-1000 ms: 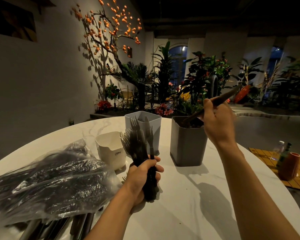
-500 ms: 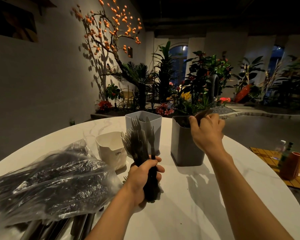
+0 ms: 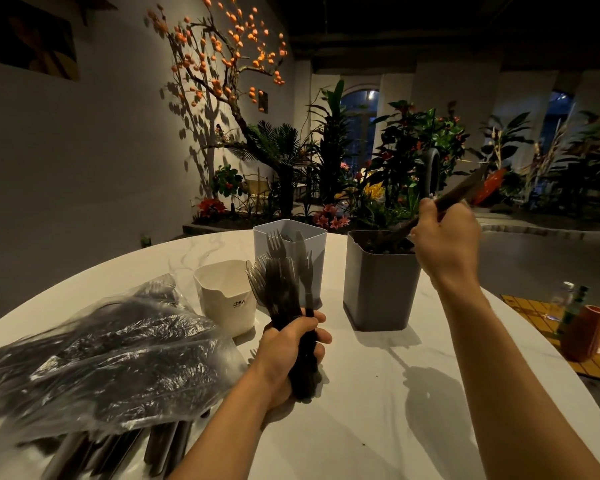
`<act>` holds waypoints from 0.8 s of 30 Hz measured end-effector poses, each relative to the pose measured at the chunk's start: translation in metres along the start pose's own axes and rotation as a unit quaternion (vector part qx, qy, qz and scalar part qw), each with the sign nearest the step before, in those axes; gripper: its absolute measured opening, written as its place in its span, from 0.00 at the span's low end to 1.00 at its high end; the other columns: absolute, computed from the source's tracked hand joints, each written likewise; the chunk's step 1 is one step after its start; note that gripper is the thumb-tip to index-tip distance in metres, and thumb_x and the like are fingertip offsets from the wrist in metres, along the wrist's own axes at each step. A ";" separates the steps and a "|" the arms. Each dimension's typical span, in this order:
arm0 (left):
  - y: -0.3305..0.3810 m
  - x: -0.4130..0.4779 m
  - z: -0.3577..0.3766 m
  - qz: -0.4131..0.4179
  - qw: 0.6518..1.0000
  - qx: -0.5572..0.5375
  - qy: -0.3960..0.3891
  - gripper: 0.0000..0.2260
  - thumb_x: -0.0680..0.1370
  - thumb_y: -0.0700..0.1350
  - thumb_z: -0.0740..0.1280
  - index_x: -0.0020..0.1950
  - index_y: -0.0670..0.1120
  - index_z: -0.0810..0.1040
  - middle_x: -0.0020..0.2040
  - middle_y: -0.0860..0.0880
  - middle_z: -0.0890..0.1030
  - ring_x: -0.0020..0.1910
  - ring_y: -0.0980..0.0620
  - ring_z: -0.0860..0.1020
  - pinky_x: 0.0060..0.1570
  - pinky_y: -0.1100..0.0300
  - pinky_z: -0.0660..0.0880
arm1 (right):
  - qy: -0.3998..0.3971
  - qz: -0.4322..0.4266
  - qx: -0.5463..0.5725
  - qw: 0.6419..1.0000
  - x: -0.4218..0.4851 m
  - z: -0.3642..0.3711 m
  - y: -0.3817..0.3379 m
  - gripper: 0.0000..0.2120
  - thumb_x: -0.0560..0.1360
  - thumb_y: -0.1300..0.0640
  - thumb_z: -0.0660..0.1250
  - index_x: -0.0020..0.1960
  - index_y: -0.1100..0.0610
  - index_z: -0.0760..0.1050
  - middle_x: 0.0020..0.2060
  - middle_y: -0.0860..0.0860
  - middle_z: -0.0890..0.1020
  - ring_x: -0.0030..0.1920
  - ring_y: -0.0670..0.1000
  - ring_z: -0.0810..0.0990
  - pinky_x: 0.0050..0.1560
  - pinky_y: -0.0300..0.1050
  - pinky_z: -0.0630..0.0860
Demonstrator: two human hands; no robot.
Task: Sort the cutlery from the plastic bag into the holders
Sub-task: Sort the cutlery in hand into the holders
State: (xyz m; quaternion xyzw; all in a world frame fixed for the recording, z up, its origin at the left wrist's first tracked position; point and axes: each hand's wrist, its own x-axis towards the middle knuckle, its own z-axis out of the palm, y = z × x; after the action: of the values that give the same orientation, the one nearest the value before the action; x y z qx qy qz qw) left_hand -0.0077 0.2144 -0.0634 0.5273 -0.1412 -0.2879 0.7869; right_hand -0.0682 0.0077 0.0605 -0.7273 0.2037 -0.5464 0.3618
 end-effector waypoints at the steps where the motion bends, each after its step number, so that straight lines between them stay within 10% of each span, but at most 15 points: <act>1: 0.000 0.000 0.000 0.001 1.000 0.000 0.000 0.06 0.82 0.40 0.65 0.54 0.40 0.80 0.37 0.43 0.81 0.31 0.50 0.76 0.33 0.59 0.76 | 0.006 -0.017 -0.011 1.000 0.002 -0.001 -0.001 0.10 0.84 0.49 0.60 0.44 0.48 0.72 0.47 0.57 0.80 0.46 0.55 0.82 0.46 0.58 0.83; 7: -0.001 -0.001 -0.001 0.002 1.000 0.002 0.007 0.06 0.82 0.41 0.66 0.54 0.40 0.81 0.38 0.43 0.82 0.31 0.50 0.77 0.33 0.58 0.77 | -0.092 -0.037 -0.179 0.979 -0.010 0.012 0.014 0.17 0.83 0.46 0.61 0.50 0.59 0.79 0.47 0.57 0.79 0.43 0.55 0.78 0.39 0.47 0.75; 10: 0.000 -0.001 0.000 0.006 1.000 -0.003 0.010 0.06 0.81 0.40 0.66 0.53 0.40 0.81 0.37 0.43 0.81 0.30 0.51 0.76 0.33 0.58 0.76 | -0.141 0.020 -0.252 0.957 -0.018 0.022 0.029 0.18 0.80 0.42 0.64 0.52 0.57 0.81 0.60 0.57 0.73 0.56 0.60 0.75 0.58 0.57 0.77; 18: -0.001 0.001 -0.003 0.004 1.000 -0.002 0.000 0.07 0.81 0.40 0.66 0.55 0.39 0.81 0.38 0.43 0.81 0.31 0.51 0.77 0.35 0.57 0.77 | -0.033 -0.013 -0.154 0.987 -0.019 0.016 0.017 0.31 0.72 0.47 0.77 0.68 0.56 0.67 0.59 0.56 0.76 0.55 0.56 0.77 0.56 0.56 0.79; 24: -0.001 0.000 -0.002 0.006 1.000 0.000 0.003 0.06 0.82 0.40 0.66 0.54 0.39 0.81 0.37 0.43 0.81 0.30 0.52 0.76 0.33 0.59 0.76 | -0.017 -0.176 -0.239 0.955 -0.026 0.018 0.013 0.20 0.83 0.51 0.61 0.73 0.56 0.67 0.65 0.56 0.76 0.67 0.59 0.70 0.59 0.58 0.72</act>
State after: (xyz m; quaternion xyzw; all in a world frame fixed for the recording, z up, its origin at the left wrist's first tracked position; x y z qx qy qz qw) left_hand -0.0069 0.2153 -0.0654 0.5272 -0.1416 -0.2818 0.7891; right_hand -0.0587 0.0231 0.0316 -0.8263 0.1907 -0.5241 0.0787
